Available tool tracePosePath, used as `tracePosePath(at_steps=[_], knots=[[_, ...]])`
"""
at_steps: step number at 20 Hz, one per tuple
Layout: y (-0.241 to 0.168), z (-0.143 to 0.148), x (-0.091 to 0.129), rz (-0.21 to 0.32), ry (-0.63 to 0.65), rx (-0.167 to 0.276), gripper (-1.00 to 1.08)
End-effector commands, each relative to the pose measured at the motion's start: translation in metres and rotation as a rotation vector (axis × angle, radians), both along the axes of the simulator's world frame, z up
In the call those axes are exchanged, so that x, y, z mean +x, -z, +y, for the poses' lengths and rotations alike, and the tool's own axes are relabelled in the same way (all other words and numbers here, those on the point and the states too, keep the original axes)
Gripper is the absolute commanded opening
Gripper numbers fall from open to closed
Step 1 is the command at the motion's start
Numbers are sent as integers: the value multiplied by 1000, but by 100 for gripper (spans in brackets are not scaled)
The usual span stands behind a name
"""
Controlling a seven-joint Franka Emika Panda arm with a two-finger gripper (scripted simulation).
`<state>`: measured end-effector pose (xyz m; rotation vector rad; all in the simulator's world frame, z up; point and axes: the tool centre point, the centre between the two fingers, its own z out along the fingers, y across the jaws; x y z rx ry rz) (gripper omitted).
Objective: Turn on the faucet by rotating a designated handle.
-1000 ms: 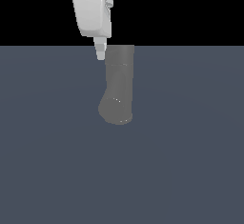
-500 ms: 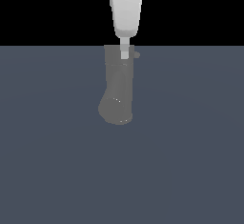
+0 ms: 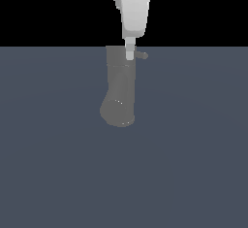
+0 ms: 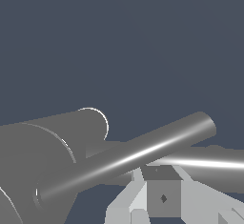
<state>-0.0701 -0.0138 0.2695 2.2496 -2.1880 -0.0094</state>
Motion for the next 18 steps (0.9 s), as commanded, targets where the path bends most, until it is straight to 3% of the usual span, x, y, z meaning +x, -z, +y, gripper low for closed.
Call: tracePosePath(at_steps=[1, 18], knots=[[0, -24, 8, -7, 34, -2, -100], [0, -70, 42, -7, 57, -2, -100]])
